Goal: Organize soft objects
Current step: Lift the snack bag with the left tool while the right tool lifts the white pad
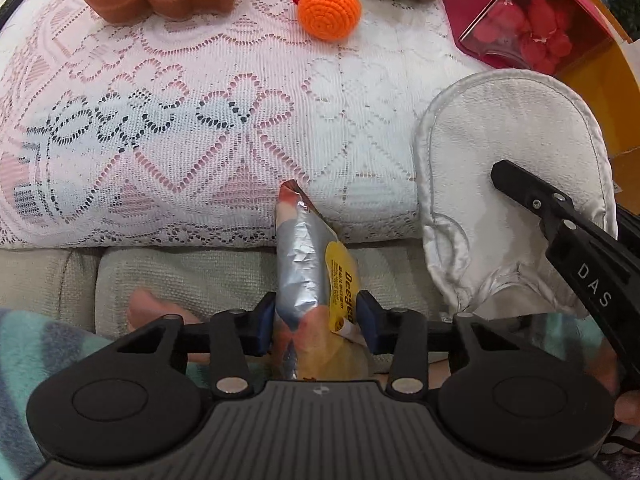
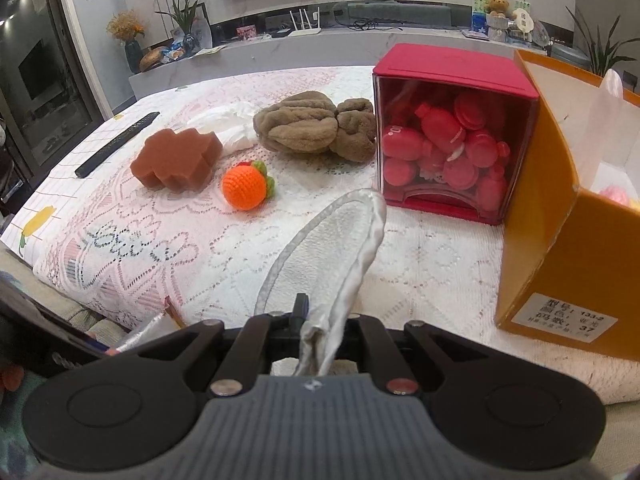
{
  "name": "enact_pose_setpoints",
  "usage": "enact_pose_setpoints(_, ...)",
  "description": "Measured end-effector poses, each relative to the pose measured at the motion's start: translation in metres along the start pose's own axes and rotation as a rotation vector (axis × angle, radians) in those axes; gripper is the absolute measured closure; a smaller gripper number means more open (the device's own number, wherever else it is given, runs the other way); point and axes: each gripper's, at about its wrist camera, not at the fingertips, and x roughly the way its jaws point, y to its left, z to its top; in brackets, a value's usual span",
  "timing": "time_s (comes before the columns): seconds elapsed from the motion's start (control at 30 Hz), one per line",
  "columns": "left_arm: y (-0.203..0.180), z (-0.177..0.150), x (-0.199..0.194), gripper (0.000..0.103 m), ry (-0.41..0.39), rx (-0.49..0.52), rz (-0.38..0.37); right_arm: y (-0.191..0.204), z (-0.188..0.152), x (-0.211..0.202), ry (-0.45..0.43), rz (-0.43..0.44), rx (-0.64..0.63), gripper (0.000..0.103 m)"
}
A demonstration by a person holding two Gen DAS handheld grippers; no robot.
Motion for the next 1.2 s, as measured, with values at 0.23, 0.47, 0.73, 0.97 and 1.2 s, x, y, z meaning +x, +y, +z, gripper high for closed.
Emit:
enact_pose_setpoints(0.23, -0.009, -0.007, -0.001, 0.069, -0.045, 0.039, 0.02, 0.002, -0.001, 0.001, 0.005, -0.008, -0.015, 0.101)
enact_pose_setpoints(0.47, -0.013, -0.022, -0.015, 0.073, -0.142, 0.053, 0.011, 0.002, -0.002, -0.005, -0.009, -0.007, -0.013, 0.101)
enact_pose_setpoints(0.73, -0.008, -0.033, -0.061, 0.075, -0.279, 0.027, -0.031, 0.001, -0.001, -0.028, -0.048, -0.01, 0.002, 0.101)
enact_pose_setpoints(0.97, -0.033, -0.019, -0.1, 0.075, -0.406, 0.06, -0.096, -0.004, 0.004, -0.06, -0.104, -0.033, 0.022, 0.101)
enact_pose_setpoints(1.2, -0.071, -0.005, -0.125, 0.075, -0.492, 0.126, -0.157, -0.024, 0.019, -0.096, -0.176, -0.044, 0.047, 0.101)
